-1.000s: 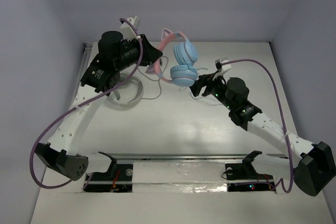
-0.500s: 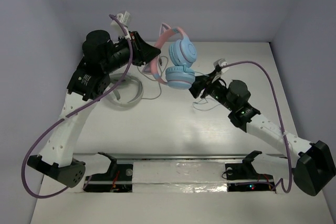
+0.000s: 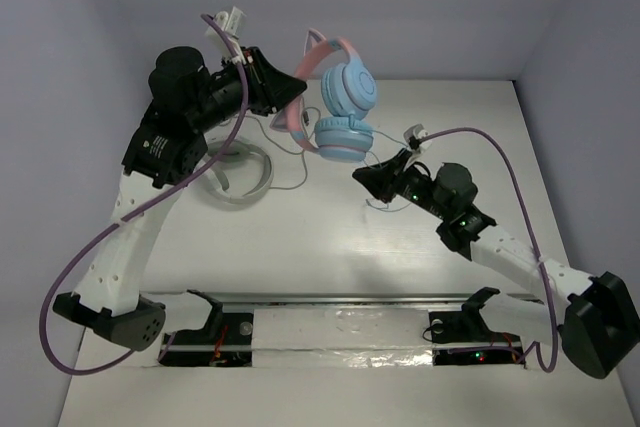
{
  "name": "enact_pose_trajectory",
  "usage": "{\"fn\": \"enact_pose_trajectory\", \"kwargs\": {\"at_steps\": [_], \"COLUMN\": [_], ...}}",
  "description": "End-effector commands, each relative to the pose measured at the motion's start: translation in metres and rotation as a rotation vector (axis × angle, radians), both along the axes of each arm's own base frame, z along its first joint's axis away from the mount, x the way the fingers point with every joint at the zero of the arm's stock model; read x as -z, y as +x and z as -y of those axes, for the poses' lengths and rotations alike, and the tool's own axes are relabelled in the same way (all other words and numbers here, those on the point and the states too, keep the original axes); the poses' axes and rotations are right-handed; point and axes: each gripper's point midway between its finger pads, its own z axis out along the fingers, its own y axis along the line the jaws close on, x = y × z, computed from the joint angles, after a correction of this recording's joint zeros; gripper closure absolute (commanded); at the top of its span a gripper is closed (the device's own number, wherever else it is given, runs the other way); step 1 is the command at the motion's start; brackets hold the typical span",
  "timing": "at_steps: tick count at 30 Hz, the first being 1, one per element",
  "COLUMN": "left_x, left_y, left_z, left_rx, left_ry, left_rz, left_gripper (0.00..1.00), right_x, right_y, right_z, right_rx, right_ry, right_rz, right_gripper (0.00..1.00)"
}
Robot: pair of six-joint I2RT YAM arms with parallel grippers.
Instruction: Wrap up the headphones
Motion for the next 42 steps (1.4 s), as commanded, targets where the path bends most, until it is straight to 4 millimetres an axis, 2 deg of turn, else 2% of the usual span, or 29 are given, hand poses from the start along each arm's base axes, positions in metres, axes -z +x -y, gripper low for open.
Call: {"fn": "enact_pose_trajectory", "kwargs": {"at_steps": [1, 3, 4, 7, 8, 10, 11, 13, 14, 16, 18, 19, 20, 21, 22, 23, 24, 25, 26, 27, 28, 30, 31, 32, 33, 35, 37, 41, 42], "left_x": [-0.066, -0.066, -0.073, -0.070, -0.063, -0.053, -0.042, -0.028, -0.015, 0.006, 0.028, 0.043, 0.058, 0.072, 0.089, 0.109, 0.120, 0.147, 0.154, 0.164, 0.182, 0.193, 0.200, 0.206, 0.210, 0.230, 0.245, 0.266, 0.269], "left_y": [-0.001, 0.014, 0.017, 0.041, 0.057, 0.076, 0.093, 0.120, 0.134, 0.155, 0.169, 0.177, 0.182, 0.183, 0.184, 0.180, 0.176, 0.170, 0.160, 0.153, 0.141, 0.127, 0.119, 0.110, 0.101, 0.085, 0.065, 0.032, 0.022], "left_z": [-0.005, -0.002, -0.001, 0.006, 0.007, 0.006, 0.006, -0.013, -0.020, -0.042, -0.058, -0.075, -0.081, -0.080, -0.082, -0.074, -0.071, -0.068, -0.061, -0.056, -0.052, -0.045, -0.041, -0.041, -0.032, -0.025, -0.004, 0.033, 0.043], "left_rx": [-0.033, -0.059, -0.065, -0.096, -0.122, -0.158, -0.184, -0.305, -0.349, -0.469, -0.570, -0.657, -0.689, -0.696, -0.695, -0.663, -0.648, -0.624, -0.590, -0.554, -0.517, -0.465, -0.432, -0.408, -0.362, -0.295, -0.198, -0.020, 0.044], "left_ry": [-0.088, -0.087, -0.100, -0.140, -0.142, -0.156, -0.148, -0.126, -0.102, -0.044, 0.036, 0.115, 0.169, 0.220, 0.268, 0.335, 0.367, 0.419, 0.445, 0.464, 0.516, 0.560, 0.586, 0.621, 0.646, 0.697, 0.735, 0.768, 0.753], "left_rz": [0.159, 0.153, 0.162, 0.136, 0.122, 0.088, 0.064, 0.048, 0.026, 0.018, 0.004, 0.007, -0.008, -0.021, -0.049, -0.072, -0.081, -0.118, -0.116, -0.131, -0.152, -0.171, -0.176, -0.192, -0.184, -0.216, -0.220, -0.204, -0.209], "left_gripper": [1.00, 1.00, 1.00, 1.00, 1.00, 1.00, 1.00, 1.00, 1.00, 1.00, 1.00, 1.00, 1.00, 1.00, 1.00, 1.00, 1.00, 1.00, 1.00, 1.00, 1.00, 1.00, 1.00, 1.00, 1.00, 1.00, 1.00, 1.00, 1.00], "right_x": [-0.015, -0.009, -0.006, 0.003, 0.012, 0.022, 0.037, 0.044, 0.051, 0.045, 0.042, 0.026, 0.024, 0.012, -0.013, -0.018, -0.025, -0.035, -0.062, -0.071, -0.090, -0.105, -0.103, -0.110, -0.131, -0.136, -0.151, -0.146, -0.134], "right_y": [-0.016, -0.020, -0.020, -0.022, -0.020, -0.016, -0.018, -0.011, -0.019, -0.021, -0.035, -0.034, -0.041, -0.040, -0.036, -0.036, -0.029, -0.020, -0.016, -0.009, 0.004, 0.018, 0.031, 0.037, 0.041, 0.052, 0.058, 0.080, 0.089], "right_z": [0.005, 0.008, 0.009, 0.011, 0.014, 0.017, 0.021, 0.032, 0.038, 0.047, 0.056, 0.060, 0.063, 0.070, 0.077, 0.084, 0.089, 0.099, 0.103, 0.107, 0.111, 0.115, 0.110, 0.106, 0.104, 0.088, 0.080, 0.064, 0.058], "right_rx": [-0.022, -0.015, -0.012, 0.006, 0.030, 0.078, 0.104, 0.202, 0.221, 0.269, 0.277, 0.296, 0.291, 0.322, 0.359, 0.388, 0.421, 0.492, 0.515, 0.541, 0.593, 0.648, 0.661, 0.663, 0.661, 0.615, 0.590, 0.579, 0.574], "right_ry": [0.048, 0.040, 0.038, 0.041, 0.028, 0.004, -0.039, -0.071, -0.100, -0.097, -0.111, -0.095, -0.121, -0.118, -0.100, -0.127, -0.160, -0.174, -0.164, -0.199, -0.232, -0.275, -0.320, -0.326, -0.325, -0.346, -0.352, -0.415, -0.447], "right_rz": [0.018, -0.023, -0.039, -0.111, -0.153, -0.197, -0.258, -0.295, -0.339, -0.352, -0.384, -0.365, -0.371, -0.346, -0.306, -0.299, -0.268, -0.244, -0.203, -0.161, -0.114, -0.083, -0.079, -0.056, -0.013, 0.010, 0.059, 0.077, 0.063], "right_gripper": [0.79, 0.81, 0.89, 0.97, 0.99, 1.00, 1.00, 1.00, 1.00, 1.00, 1.00, 1.00, 1.00, 1.00, 1.00, 1.00, 1.00, 1.00, 1.00, 1.00, 1.00, 1.00, 1.00, 1.00, 1.00, 1.00, 1.00, 1.00, 1.00]}}
